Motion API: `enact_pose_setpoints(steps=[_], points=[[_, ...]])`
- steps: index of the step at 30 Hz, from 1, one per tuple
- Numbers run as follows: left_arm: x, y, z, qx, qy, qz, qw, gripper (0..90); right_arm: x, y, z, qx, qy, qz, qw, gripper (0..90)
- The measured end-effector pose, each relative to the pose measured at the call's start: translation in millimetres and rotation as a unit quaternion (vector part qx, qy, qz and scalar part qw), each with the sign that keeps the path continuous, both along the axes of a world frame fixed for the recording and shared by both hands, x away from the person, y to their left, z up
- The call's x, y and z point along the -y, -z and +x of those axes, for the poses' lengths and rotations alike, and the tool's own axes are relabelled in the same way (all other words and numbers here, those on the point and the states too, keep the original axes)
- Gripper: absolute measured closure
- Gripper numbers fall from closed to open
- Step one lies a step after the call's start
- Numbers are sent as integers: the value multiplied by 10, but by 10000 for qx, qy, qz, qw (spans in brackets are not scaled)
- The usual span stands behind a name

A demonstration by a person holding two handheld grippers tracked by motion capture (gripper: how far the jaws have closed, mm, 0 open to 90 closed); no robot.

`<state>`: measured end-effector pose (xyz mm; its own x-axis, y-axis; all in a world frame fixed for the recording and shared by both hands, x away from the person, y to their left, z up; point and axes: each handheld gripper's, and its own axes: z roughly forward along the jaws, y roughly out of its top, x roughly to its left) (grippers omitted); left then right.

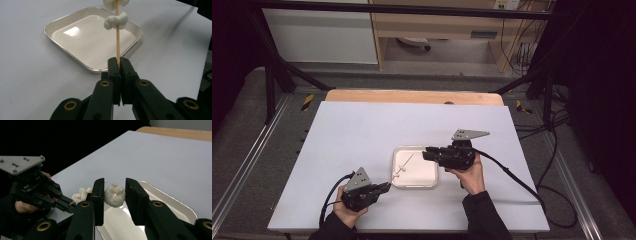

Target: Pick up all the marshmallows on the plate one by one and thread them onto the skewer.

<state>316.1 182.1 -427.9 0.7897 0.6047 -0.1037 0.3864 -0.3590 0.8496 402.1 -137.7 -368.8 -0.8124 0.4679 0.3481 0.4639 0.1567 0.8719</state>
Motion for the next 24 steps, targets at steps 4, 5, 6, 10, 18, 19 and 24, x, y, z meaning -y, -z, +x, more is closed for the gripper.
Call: enact_pose_setpoints(steps=[4,5,6,10,18,19,24], points=[[9,-7,-11,47,15,-54,10000,882,-6,-8,5,-49,-40,203,9998,699],[10,-9,-13,55,23,-71,10000,882,-10,-9,7,-71,-41,260,9996,699],[12,-11,-15,67,33,-80,9999,882,-14,-8,12,-85,-51,313,9995,698],[20,-21,-27,123,50,-106,9999,882,-29,0,41,-165,-41,522,9985,698],[25,-26,-31,156,53,-124,9998,882,-73,40,82,-365,-85,792,9962,698],[25,-26,-33,159,51,-122,9998,882,-82,43,84,-400,-90,806,9959,699],[23,-29,-34,178,56,-128,9997,882,-126,63,96,-466,-172,850,9951,699]])
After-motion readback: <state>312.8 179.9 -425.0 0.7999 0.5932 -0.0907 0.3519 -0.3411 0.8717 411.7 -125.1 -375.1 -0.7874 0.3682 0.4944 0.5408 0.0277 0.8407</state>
